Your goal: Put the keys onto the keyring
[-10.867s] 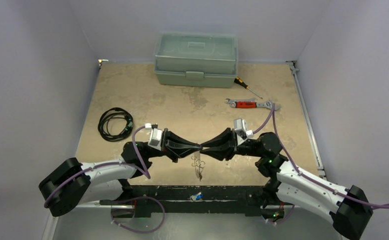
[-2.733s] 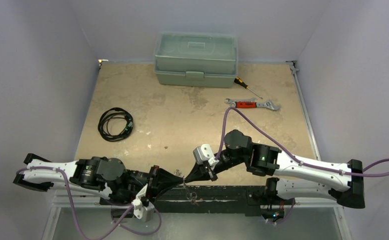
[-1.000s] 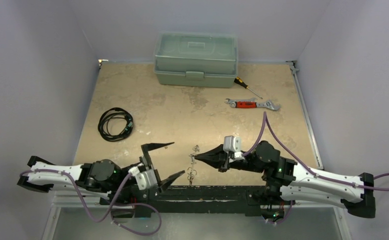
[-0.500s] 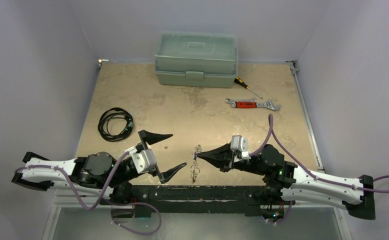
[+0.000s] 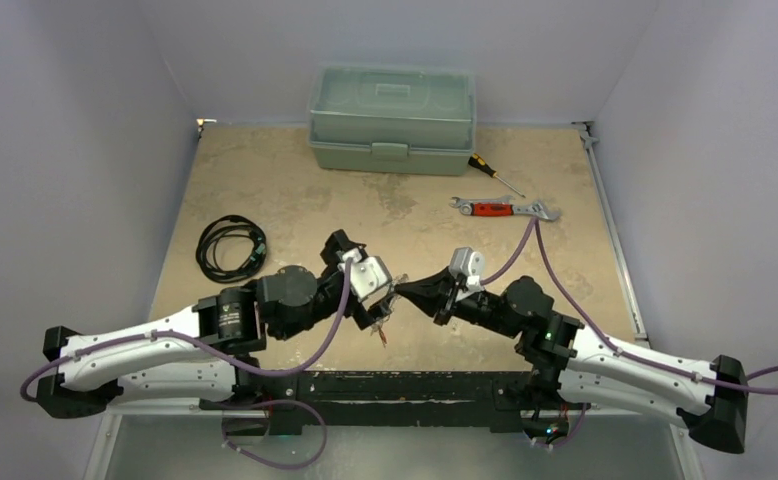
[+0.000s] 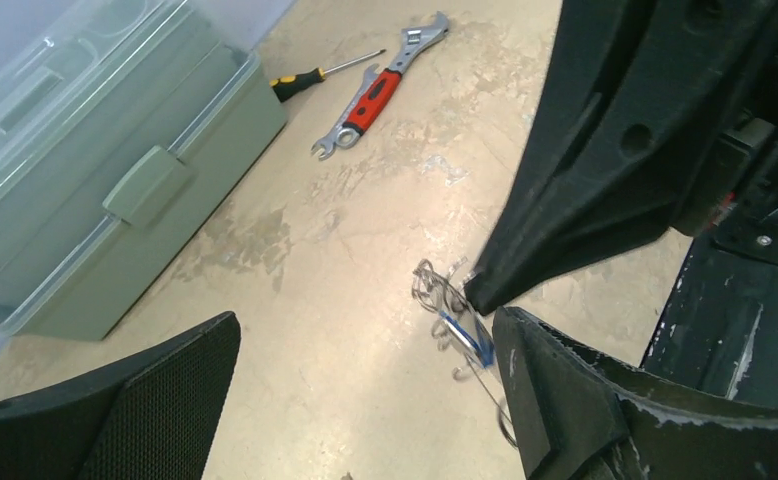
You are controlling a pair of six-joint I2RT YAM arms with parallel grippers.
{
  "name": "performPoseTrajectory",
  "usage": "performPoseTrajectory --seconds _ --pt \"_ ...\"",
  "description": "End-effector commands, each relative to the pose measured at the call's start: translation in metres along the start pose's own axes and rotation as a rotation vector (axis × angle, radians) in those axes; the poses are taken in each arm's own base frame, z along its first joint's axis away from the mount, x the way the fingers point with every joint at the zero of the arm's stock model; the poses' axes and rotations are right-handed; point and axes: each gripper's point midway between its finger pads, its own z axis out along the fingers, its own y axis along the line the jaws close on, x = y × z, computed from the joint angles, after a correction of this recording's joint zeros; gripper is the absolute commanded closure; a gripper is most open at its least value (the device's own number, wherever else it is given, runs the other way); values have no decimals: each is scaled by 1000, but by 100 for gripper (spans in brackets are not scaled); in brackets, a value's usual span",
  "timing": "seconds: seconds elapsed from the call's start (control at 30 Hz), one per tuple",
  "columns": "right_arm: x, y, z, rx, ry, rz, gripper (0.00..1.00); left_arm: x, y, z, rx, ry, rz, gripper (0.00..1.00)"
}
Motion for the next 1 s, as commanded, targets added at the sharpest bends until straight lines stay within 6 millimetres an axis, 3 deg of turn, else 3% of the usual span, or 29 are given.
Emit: performPoseTrajectory --seconds 0.0,0.1,0.3,0.37,0.5,0.63,0.73,0.87,0.97 --pt "-35 -11 -2 3 -116 22 100 -39 -3 -6 131 -140 -66 4" --pt "-33 -10 -6 -9 -111 9 100 -52 2 -14 154 -227 -81 6" --pt "-32 -12 -5 -2 -94 -2 100 -42 17 20 135 -151 -127 14" --pt "-29 -16 -5 14 -85 -4 100 -44 34 23 81 -172 -164 13" --pt "-23 -25 -3 56 -69 9 100 -26 96 29 -165 -151 -262 6" --pt "-23 -24 -3 48 -66 10 100 -23 81 27 -47 -237 -305 8" --pt "-29 -21 -5 30 -76 9 100 -24 73 19 30 -295 -287 16" --pt "-40 8 -13 -127 -112 -13 100 -32 36 3 239 -384 -215 21" --pt "-44 31 -22 -255 -127 -31 100 -33 14 -8 365 -424 -127 35"
